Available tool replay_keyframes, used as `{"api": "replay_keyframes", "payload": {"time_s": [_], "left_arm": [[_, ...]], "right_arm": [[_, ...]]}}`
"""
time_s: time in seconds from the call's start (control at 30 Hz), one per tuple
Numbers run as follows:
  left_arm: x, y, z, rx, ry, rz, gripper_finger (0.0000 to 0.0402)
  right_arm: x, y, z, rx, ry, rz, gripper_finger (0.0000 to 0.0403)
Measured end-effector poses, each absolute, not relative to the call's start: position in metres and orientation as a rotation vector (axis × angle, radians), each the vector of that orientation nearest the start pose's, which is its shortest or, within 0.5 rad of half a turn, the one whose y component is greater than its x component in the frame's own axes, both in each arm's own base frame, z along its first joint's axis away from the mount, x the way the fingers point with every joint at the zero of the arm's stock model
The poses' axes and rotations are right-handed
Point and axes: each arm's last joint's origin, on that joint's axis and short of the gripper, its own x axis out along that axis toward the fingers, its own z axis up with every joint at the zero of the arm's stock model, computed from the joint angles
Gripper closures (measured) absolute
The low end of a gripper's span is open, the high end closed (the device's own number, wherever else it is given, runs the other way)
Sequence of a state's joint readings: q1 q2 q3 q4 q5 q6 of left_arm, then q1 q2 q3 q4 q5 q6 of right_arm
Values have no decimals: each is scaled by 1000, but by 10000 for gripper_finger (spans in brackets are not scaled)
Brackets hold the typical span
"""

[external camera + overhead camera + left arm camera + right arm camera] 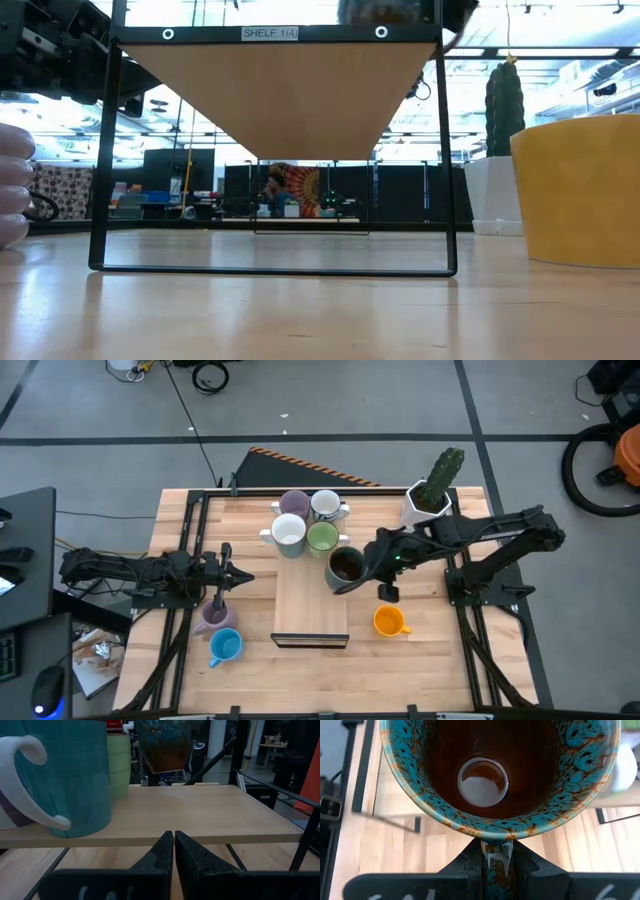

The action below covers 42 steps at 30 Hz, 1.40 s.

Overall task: Place coffee mugs
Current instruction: Put the brown patterned mug on the shelf

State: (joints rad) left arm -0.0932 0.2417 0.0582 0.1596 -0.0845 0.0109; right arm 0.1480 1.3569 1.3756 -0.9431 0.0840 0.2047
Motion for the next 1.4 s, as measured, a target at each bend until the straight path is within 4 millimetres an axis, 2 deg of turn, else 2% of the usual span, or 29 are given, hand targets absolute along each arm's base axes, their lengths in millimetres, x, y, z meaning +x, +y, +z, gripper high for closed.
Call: {"api": "replay_keyframes", "payload": {"time_s": [0.27,0.47,0.73,0.93,1.4], "left_arm": [[112,-8,179,13,24,-9,379],[112,-8,179,13,23,-9,379],[112,-8,179,13,23,-9,379],[112,-8,179,13,23,-8,379],[112,-8,179,13,23,-9,379]], "right_arm": [[294,50,343,69,987,-101,349],[308,55,337,49,1018,-148,349],[312,56,336,50,1029,-172,349],[313,56,337,68,1016,-182,332],[314,57,338,86,1007,-152,333]]}}
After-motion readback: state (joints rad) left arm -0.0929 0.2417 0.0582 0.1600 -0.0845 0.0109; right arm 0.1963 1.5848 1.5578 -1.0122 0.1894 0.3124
